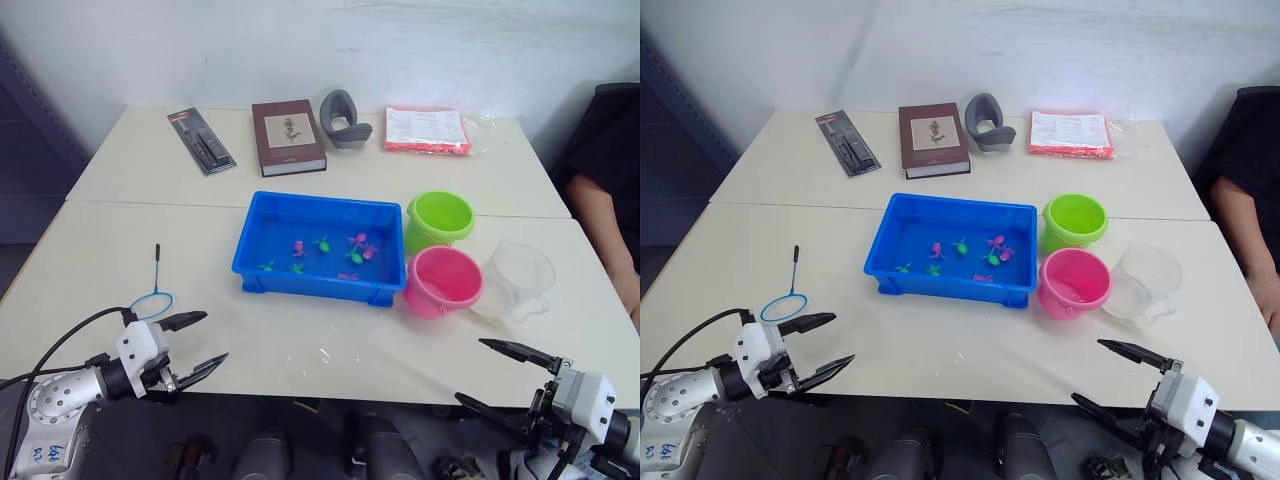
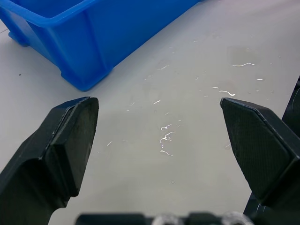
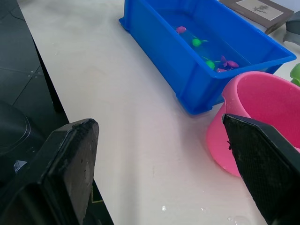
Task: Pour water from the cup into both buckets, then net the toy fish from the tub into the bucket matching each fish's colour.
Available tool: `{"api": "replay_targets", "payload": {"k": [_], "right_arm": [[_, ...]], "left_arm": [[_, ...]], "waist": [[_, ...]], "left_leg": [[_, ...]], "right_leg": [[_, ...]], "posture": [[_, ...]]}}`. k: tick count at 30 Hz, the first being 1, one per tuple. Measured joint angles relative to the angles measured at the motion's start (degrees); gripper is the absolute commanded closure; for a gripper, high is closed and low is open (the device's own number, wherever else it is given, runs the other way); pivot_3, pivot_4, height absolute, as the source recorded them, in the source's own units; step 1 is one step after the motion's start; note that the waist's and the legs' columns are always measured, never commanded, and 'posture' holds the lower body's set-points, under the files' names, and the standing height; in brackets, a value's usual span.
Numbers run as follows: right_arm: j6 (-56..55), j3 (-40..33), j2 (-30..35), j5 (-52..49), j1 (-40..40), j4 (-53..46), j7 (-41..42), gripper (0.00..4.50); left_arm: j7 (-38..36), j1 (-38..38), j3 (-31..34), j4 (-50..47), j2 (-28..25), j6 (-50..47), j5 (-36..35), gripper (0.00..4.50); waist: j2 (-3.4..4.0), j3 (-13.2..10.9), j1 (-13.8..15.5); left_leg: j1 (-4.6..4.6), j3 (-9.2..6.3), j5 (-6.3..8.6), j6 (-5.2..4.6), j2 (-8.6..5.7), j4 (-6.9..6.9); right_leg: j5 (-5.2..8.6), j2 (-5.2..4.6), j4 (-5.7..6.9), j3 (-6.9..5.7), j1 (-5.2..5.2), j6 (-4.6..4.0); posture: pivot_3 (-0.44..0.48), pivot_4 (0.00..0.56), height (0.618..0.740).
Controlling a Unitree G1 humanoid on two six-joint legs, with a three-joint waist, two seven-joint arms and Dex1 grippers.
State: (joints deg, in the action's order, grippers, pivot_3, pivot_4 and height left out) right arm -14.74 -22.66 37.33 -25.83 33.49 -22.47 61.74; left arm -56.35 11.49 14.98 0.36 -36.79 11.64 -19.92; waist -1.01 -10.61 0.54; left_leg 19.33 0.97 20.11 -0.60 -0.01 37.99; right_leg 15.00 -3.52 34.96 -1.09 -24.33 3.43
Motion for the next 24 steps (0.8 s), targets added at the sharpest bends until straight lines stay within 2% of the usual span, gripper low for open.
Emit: {"api": "replay_targets", "payload": {"k": [2,5,7,12,17,19,21,23,24], "right_arm": [[0.0,0.0,-0.2,0.1,0.0,0.0,-0.1,0.0],[0.6,-0.4,-5.0,-0.2,5.0,-2.1,-3.7,0.0],[0.7,-1.4,-7.8,-0.1,8.7,-3.4,-6.1,0.0],[1.3,-7.5,-15.6,-0.6,12.7,-5.5,-15.2,0.0],[12.6,-9.9,-25.2,-1.2,15.2,-9.7,-33.2,0.0],[17.3,-9.7,-26.2,-1.3,13.5,-11.3,-38.5,0.0],[21.2,-9.3,-26.2,-1.7,8.3,-11.2,-42.9,0.0],[25.0,-8.7,-25.9,-2.2,2.6,-10.8,-46.1,0.0],[27.2,-8.1,-25.2,-2.4,-0.9,-10.1,-47.7,0.0]], "left_arm": [[-0.1,-0.1,-0.1,0.0,-0.1,-0.3,-0.1,0.02],[-6.0,-0.7,-2.3,-3.4,-4.7,-9.0,-5.6,0.02],[-7.7,-2.0,-3.5,-6.6,-6.7,-15.1,-8.3,0.02],[-7.7,-6.8,-8.1,-12.3,-4.1,-20.0,-10.4,0.02],[-7.2,-13.0,-12.3,-15.6,-1.5,-25.1,-12.1,0.02],[-6.5,-15.8,-13.3,-15.7,0.1,-26.2,-12.3,0.02],[-5.6,-18.1,-14.7,-15.7,1.7,-27.3,-12.3,0.02],[-5.4,-19.8,-16.4,-16.0,2.7,-28.3,-12.3,0.02],[-5.3,-20.3,-16.8,-16.1,3.1,-28.6,-12.3,0.02]], "waist": [[0.0,0.0,0.0],[0.0,0.0,0.8],[0.3,0.0,1.0],[0.49,0.2,0.4],[0.65,0.3,0.2],[0.71,0.3,-0.1],[0.67,0.3,-0.7],[0.67,0.3,-0.9],[0.67,0.3,-0.9]], "left_leg": [[0.0,0.0,0.0,0.0,0.0,0.0],[0.04,-0.11,0.03,0.07,0.09,-0.01],[0.07,-0.11,0.03,0.07,0.05,-0.03],[0.04,0.0,0.03,0.06,0.07,-0.07],[0.06,0.0,0.02,0.1,0.12,-0.13],[0.04,0.03,0.01,0.1,0.1,-0.12],[0.05,0.1,0.0,0.09,0.1,-0.1],[0.02,0.14,0.0,0.08,0.06,-0.09],[0.03,0.13,-0.01,0.08,0.05,-0.09]], "right_leg": [[0.0,0.0,0.0,0.0,0.0,0.0],[0.09,0.03,0.07,-0.16,-0.03,-0.15],[0.12,-0.04,0.03,-0.13,-0.03,-0.21],[0.13,-0.01,-0.03,0.01,-0.01,-0.23],[0.19,0.02,0.06,0.0,-0.1,-0.33],[0.56,0.01,0.06,0.03,-0.09,-0.98],[0.53,0.02,0.06,0.08,-0.1,-0.93],[0.05,0.04,0.12,0.11,-0.1,-0.09],[0.02,0.08,0.13,0.1,-0.15,-0.03]], "posture": [[0.0,0.15,0.74],[0.0,0.15,0.74],[0.0,0.15,0.74],[0.0,0.15,0.74],[0.0,0.15,0.74],[0.0,0.15,0.74],[0.0,0.15,0.74],[0.0,0.15,0.74],[0.0,0.15,0.74]]}}
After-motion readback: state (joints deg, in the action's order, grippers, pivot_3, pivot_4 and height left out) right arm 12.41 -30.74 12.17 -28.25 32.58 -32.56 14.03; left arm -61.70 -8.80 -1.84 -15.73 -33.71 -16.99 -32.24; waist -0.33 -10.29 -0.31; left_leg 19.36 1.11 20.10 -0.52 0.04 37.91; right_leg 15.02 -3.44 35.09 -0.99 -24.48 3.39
